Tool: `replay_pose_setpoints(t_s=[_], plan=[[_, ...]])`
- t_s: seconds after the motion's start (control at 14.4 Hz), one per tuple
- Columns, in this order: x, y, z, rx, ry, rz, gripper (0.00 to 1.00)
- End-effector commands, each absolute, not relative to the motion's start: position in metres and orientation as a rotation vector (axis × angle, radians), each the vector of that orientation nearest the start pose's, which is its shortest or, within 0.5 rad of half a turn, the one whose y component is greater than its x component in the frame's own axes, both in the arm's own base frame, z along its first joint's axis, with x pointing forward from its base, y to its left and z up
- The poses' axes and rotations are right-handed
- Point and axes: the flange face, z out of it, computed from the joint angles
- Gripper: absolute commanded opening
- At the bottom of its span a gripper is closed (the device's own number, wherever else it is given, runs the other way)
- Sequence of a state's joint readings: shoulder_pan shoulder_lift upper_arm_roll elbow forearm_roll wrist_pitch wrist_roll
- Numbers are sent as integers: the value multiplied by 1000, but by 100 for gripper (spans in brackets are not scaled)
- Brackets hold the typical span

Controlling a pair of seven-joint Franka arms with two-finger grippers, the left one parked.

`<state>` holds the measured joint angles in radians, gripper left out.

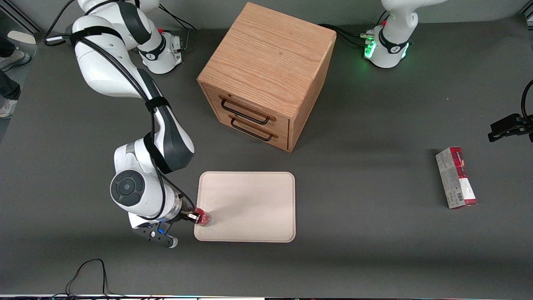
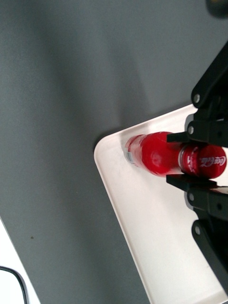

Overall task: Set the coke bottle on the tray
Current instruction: 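Lower the bottle onto the tray and open the right gripper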

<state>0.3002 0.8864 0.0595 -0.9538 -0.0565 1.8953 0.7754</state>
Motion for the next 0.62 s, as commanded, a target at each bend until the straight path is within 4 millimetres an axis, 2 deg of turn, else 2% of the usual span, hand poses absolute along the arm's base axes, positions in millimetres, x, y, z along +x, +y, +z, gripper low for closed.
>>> replay_pose_setpoints(t_s=[0.0, 0.14, 0.21, 0.28, 0.35, 0.42, 0.55], plan=[[741, 268, 346, -3034, 756, -148, 0], [740, 270, 343, -3035, 758, -144, 1], [740, 270, 343, -3035, 758, -144, 12], [741, 270, 344, -3034, 758, -146, 25], [740, 270, 343, -3037, 756, -145, 76], [741, 269, 342, -3042, 750, -156, 100], [741, 269, 343, -3041, 754, -163, 100]])
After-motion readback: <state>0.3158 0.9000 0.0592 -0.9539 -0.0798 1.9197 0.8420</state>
